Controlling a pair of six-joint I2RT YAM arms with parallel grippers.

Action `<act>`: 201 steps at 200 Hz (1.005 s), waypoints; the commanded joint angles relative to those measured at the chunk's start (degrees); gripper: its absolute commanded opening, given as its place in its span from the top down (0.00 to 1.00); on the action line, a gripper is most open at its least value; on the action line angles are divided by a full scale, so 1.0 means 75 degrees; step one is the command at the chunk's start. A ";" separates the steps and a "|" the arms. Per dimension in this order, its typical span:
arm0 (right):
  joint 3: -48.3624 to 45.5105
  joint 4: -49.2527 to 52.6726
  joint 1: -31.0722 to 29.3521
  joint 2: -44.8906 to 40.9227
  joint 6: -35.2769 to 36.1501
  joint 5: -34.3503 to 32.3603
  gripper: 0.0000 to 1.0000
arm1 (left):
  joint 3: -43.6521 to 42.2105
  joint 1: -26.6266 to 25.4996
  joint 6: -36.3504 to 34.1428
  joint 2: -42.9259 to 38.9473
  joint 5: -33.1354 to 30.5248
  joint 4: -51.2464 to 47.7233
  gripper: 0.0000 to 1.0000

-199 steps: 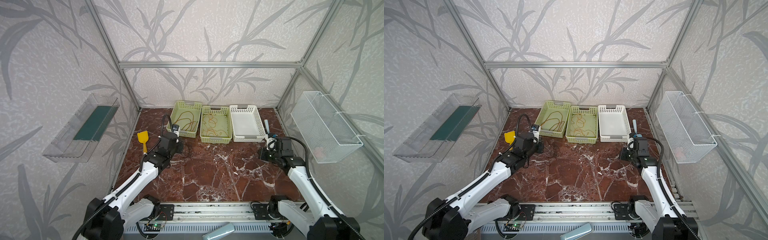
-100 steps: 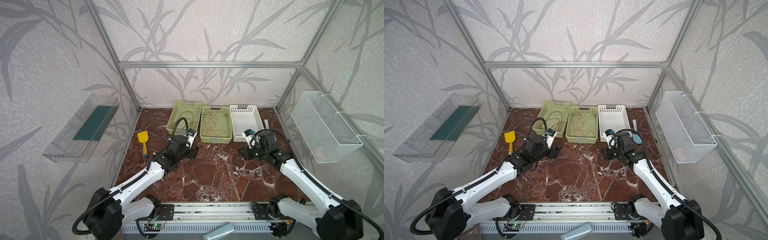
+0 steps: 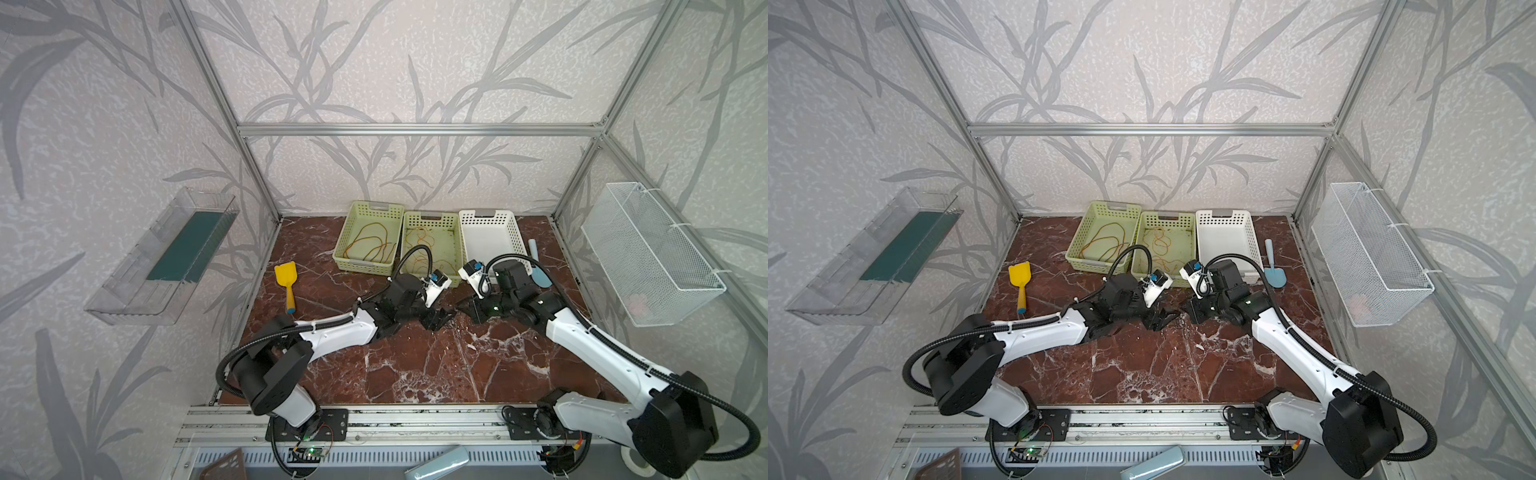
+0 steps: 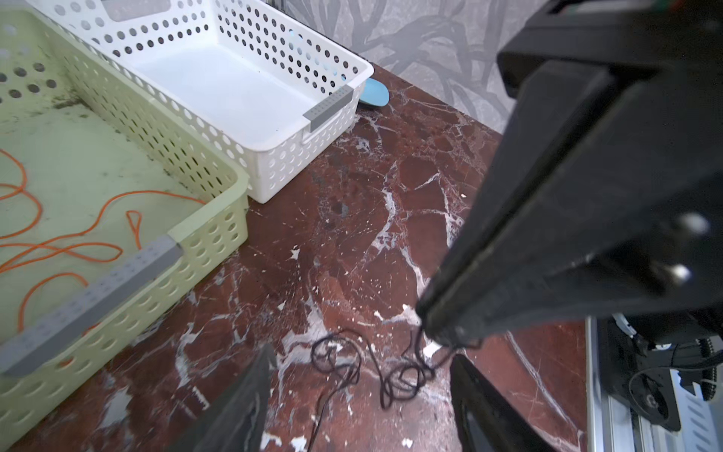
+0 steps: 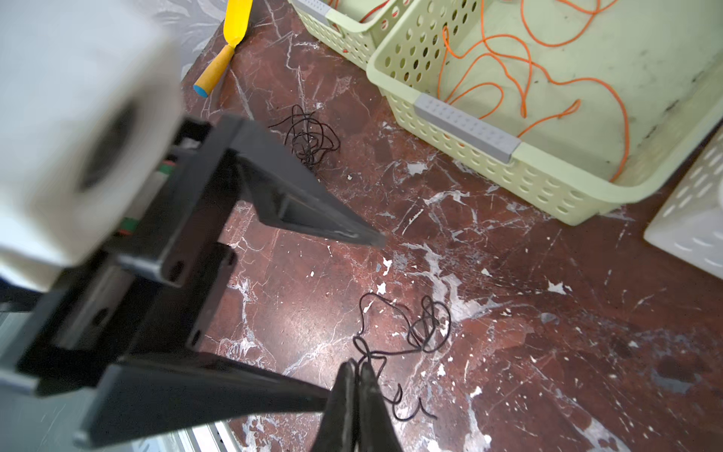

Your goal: Untangle the cables

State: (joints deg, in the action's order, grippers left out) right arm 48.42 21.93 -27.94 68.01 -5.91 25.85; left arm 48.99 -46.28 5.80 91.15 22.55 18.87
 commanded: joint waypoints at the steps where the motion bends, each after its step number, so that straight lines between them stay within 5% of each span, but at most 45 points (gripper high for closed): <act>1: 0.0246 -0.0055 -0.0115 0.0014 0.0093 -0.0030 0.92 | 0.0393 -0.0014 0.0343 0.0220 0.0488 0.0775 0.29; 26: 0.0270 -0.0037 -0.0153 0.0014 0.0087 -0.0134 0.92 | 0.0597 -0.0017 0.0385 0.0482 0.0360 0.0711 0.43; 58: 0.0199 -0.0018 -0.0167 -0.0088 0.0129 -0.0435 0.92 | 0.0539 -0.0017 0.0349 0.0376 -0.0168 0.0699 0.78; 103: 0.0118 -0.0037 -0.0164 -0.0234 0.0142 -0.1252 0.91 | 0.0475 -0.0017 0.0103 -0.0033 -0.0005 0.0101 1.00; 137: 0.0025 -0.0262 -0.0170 -0.0496 0.0125 -0.1956 0.85 | 0.0325 -0.0017 -0.0003 -0.0333 -0.0117 -0.0262 1.00; 161: -0.0143 -0.0370 -0.0161 -0.0641 0.0119 -0.2406 0.67 | 0.0350 -0.0017 -0.0104 -0.0723 -0.0472 -0.0578 1.00; 201: -0.0989 -0.1891 -0.0226 -0.0885 -0.0237 -0.0743 0.46 | 0.0857 -0.0018 -0.0282 -0.1260 -0.0690 -0.0979 1.00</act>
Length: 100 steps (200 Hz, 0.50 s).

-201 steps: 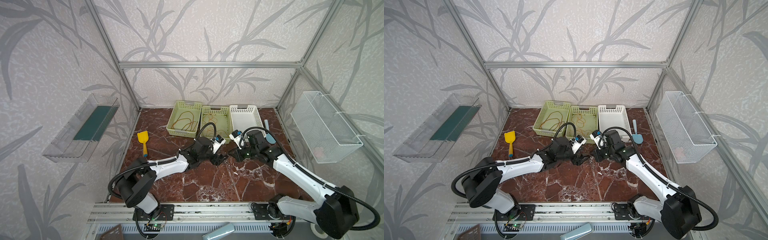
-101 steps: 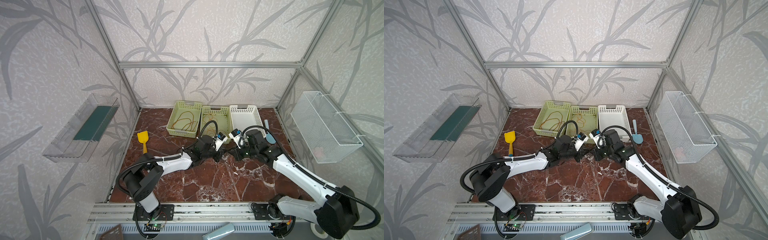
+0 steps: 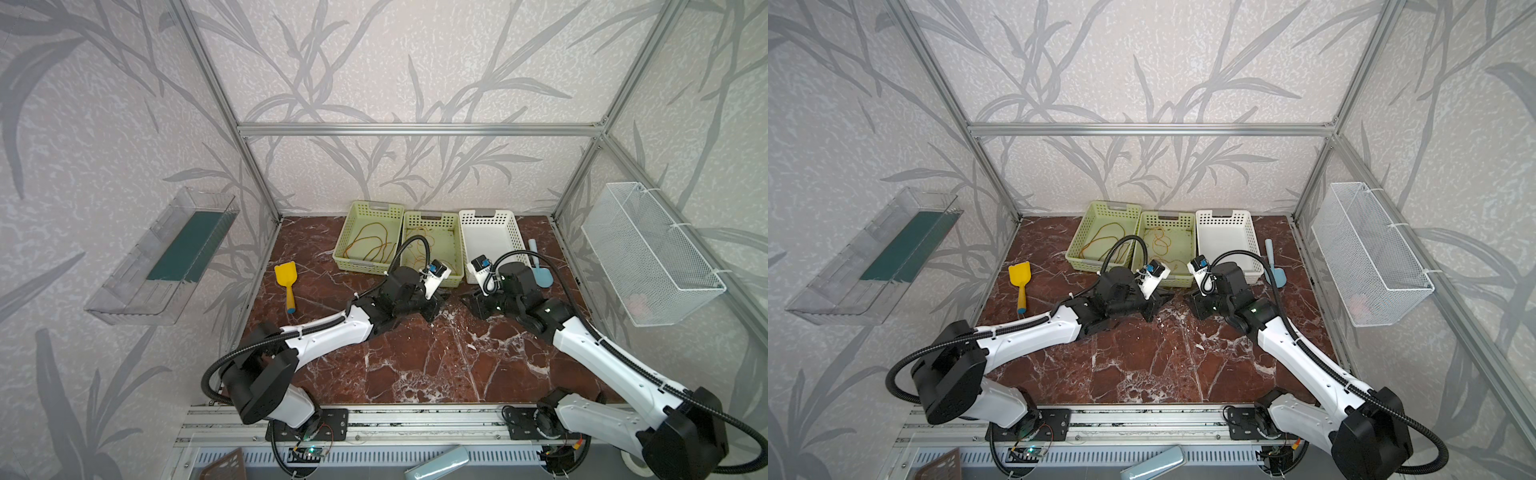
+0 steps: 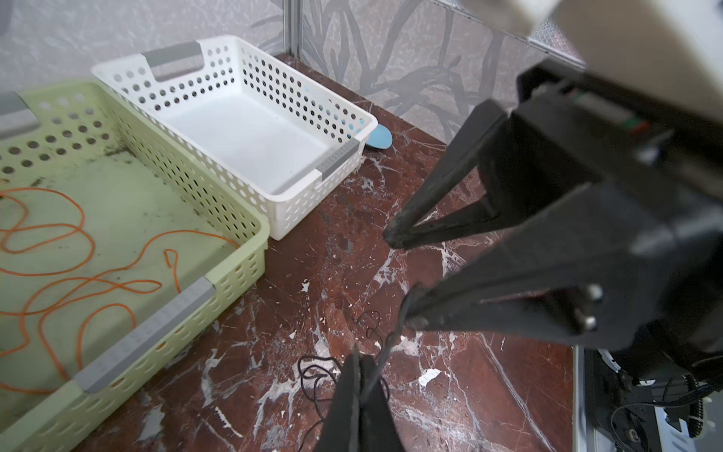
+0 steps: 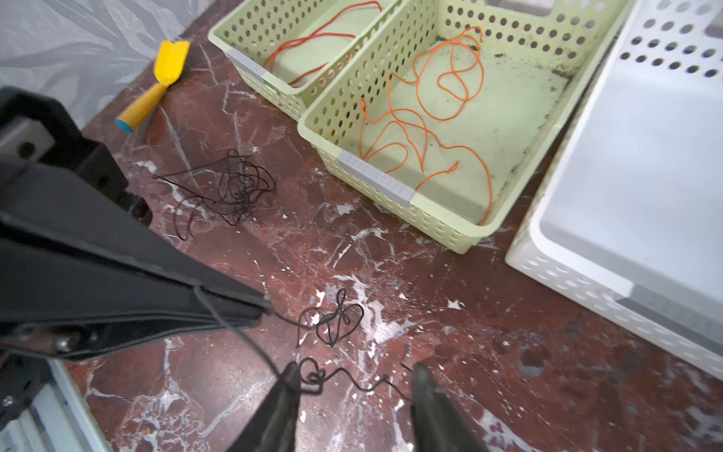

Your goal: Untangle the cables

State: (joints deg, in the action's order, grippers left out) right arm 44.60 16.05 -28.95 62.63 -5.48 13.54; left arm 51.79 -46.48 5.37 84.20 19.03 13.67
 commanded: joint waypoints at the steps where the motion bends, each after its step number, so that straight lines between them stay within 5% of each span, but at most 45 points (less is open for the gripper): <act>1: -0.0500 -0.1179 -0.0096 -0.0169 -0.0316 0.0935 0.45 | 0.0510 0.0003 -0.0235 -0.0331 -0.0207 -0.0298 1.00; 38: -0.1148 -0.2741 -0.0543 -0.0163 -0.0913 0.1110 0.40 | 0.0974 -0.0117 -0.0345 -0.0404 -0.0196 -0.0728 1.00; 100: -0.1075 -0.2903 -0.0637 0.0069 -0.0968 0.0307 0.37 | 0.1531 -0.0266 -0.0814 -0.0644 -0.0479 -0.1257 1.00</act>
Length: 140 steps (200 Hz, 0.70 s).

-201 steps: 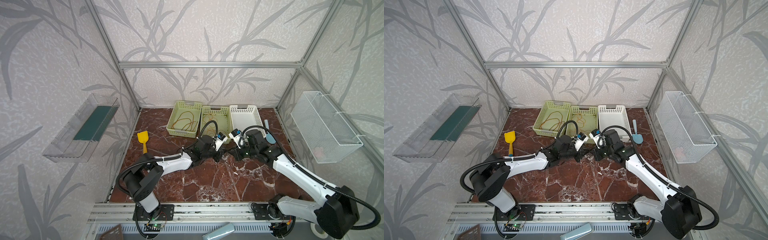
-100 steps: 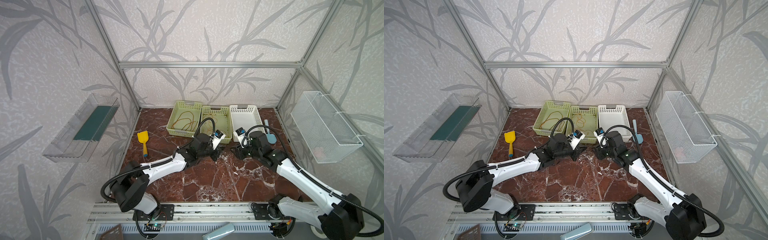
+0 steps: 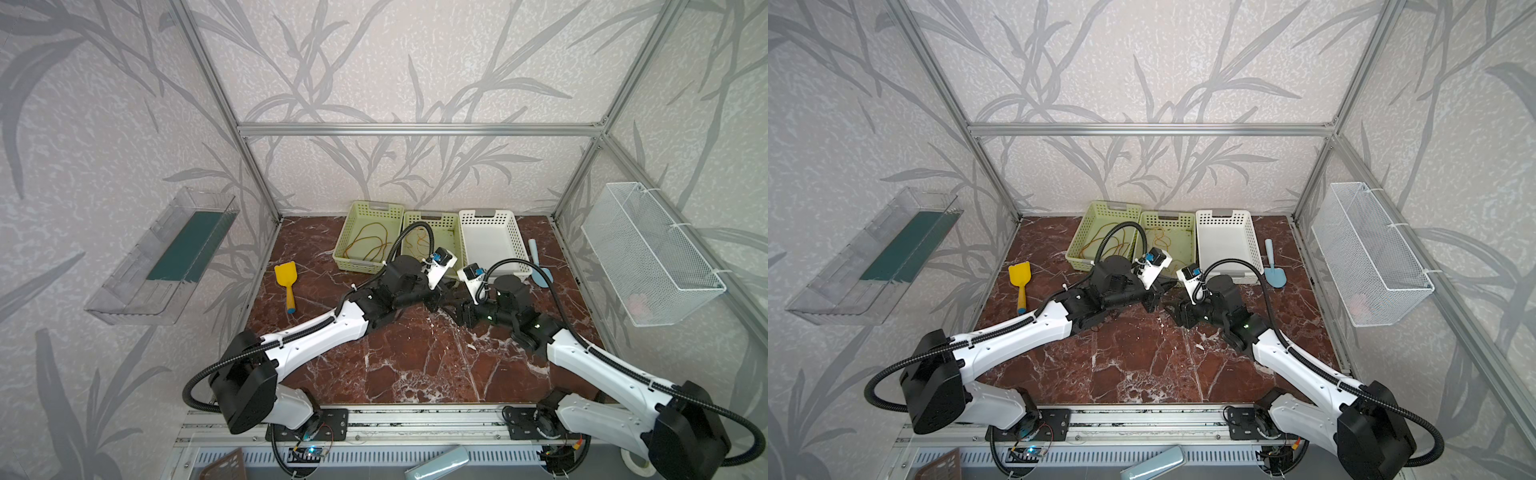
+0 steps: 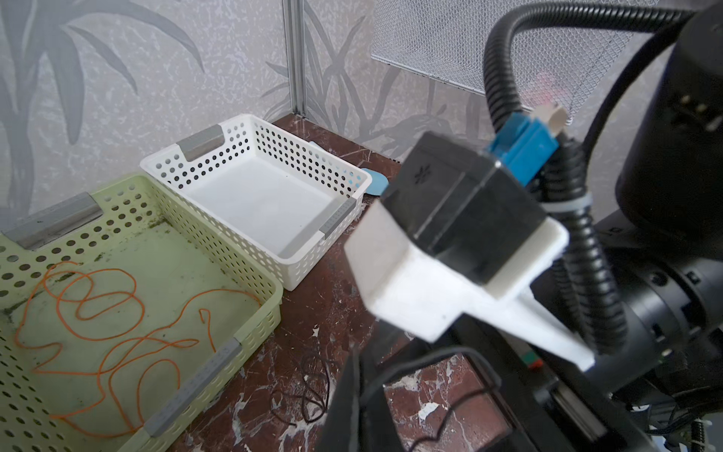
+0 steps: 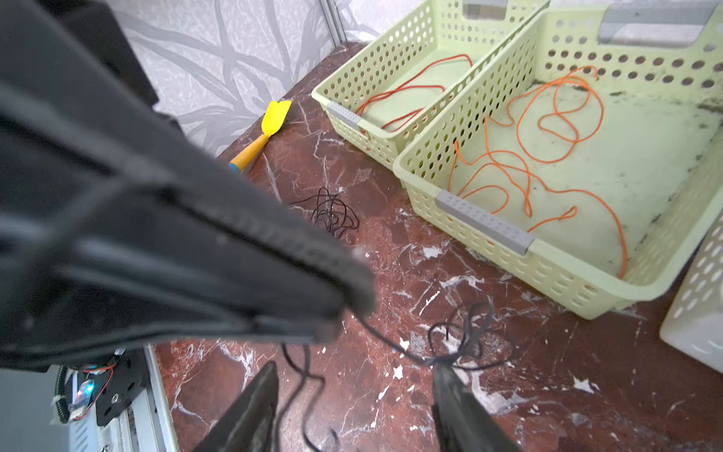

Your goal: Untangle the cables

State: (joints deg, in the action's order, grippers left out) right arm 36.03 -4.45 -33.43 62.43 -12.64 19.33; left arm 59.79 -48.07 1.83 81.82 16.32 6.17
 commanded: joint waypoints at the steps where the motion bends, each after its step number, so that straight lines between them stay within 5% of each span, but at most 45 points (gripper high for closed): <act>1: 0.0063 -0.0163 -0.0035 0.0098 -0.0001 -0.0496 0.37 | 0.0483 -0.0050 -0.0357 -0.0327 -0.0115 -0.0259 1.00; 61: -0.0239 -0.0318 -0.0040 -0.0132 0.0153 -0.0813 0.38 | 0.1541 -0.0071 -0.0929 -0.0211 -0.0033 -0.0448 1.00; 95: -0.0344 -0.0055 -0.0031 -0.0334 0.0196 -0.0908 0.72 | 0.2226 -0.0071 -0.1527 0.0109 -0.0251 -0.0777 1.00; 140: -0.0611 0.0236 -0.0038 -0.0931 0.0265 -0.1001 0.92 | 0.3260 -0.0036 -0.2352 0.0764 -0.0699 -0.1115 1.00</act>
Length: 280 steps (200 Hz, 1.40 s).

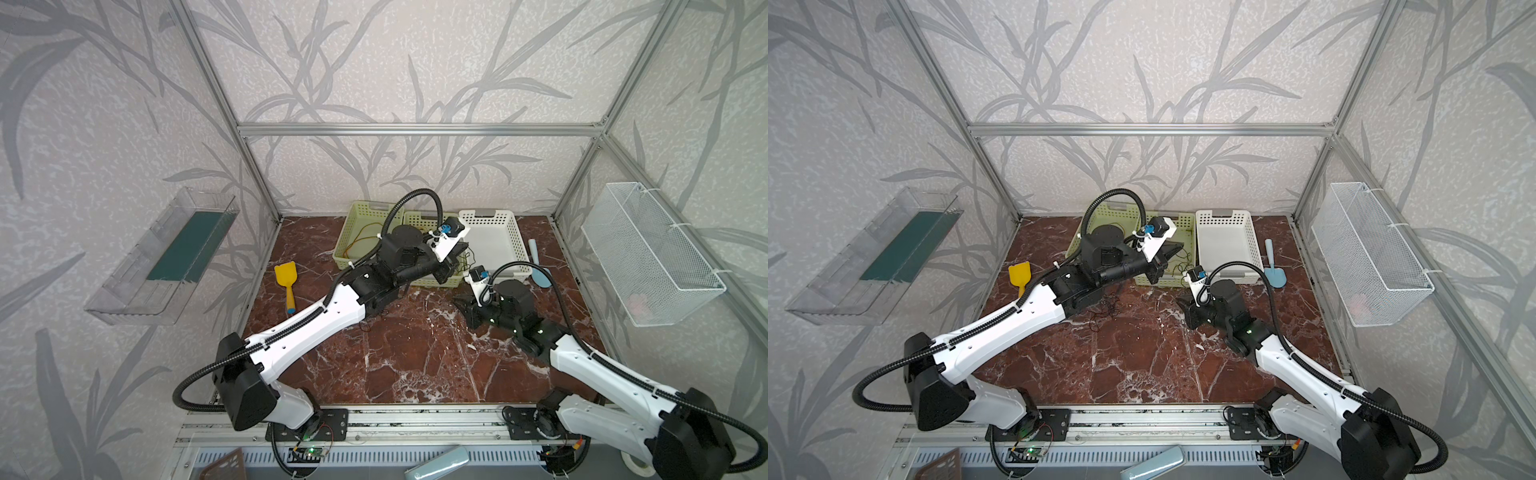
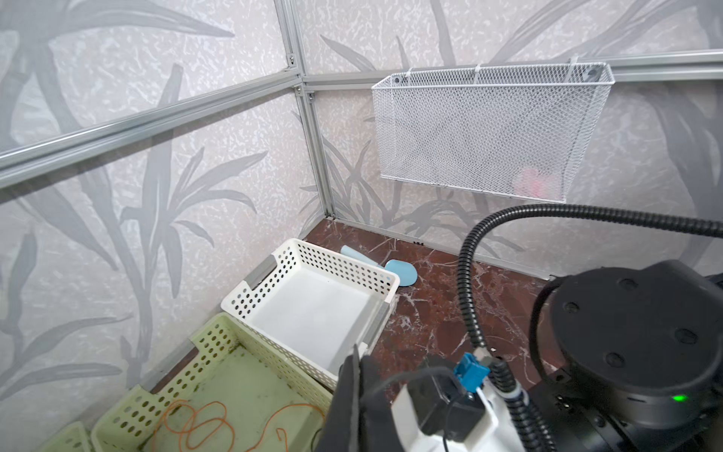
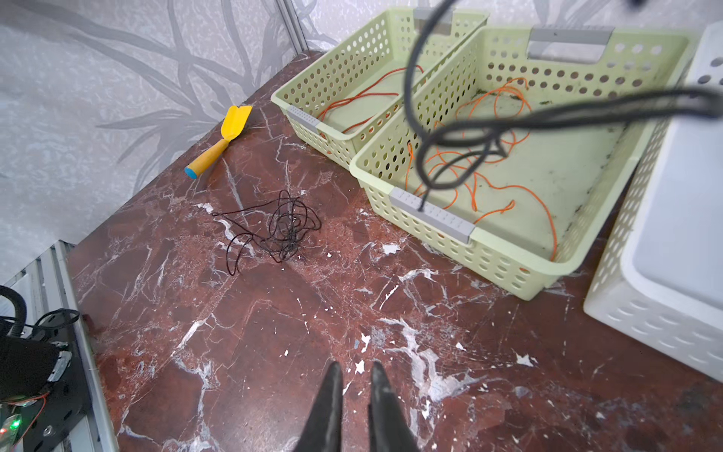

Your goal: Untangle the cables

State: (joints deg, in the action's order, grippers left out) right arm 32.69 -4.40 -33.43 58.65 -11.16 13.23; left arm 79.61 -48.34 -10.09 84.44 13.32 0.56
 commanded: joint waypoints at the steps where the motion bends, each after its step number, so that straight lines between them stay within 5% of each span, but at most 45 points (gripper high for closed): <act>1: -0.0182 0.0239 -0.0034 -0.0438 0.0068 -0.0197 0.92 | 0.0637 0.0005 -0.0782 0.0425 -0.0300 -0.0373 1.00; 68: -0.0786 0.1248 0.0089 -0.1996 -0.1224 -0.1516 1.00 | 0.3010 0.0447 -0.0864 0.2574 0.0104 -0.0116 1.00; 133: -0.0553 0.2389 0.0305 -0.3152 -0.1596 -0.1571 1.00 | 0.5566 0.0933 0.0126 0.5278 0.0764 0.0492 1.00; 197: 0.0027 0.2305 0.0730 -0.2407 -0.1709 -0.1332 1.00 | 0.7243 0.1086 0.0876 0.7435 0.0708 0.1788 1.00; 270: 0.0648 0.2000 0.2549 -0.1320 -0.2241 -0.0123 1.00 | 0.8979 0.1107 0.1537 0.9552 -0.0119 0.2058 1.00; 280: 0.0729 0.1938 0.2648 -0.1135 -0.2219 -0.0056 1.00 | 0.8958 0.1069 0.1579 0.9617 -0.0167 0.1970 0.93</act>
State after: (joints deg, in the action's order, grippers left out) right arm 35.83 10.31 -14.98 48.07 -27.24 8.32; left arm 144.79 -40.80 -1.02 154.63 16.34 13.02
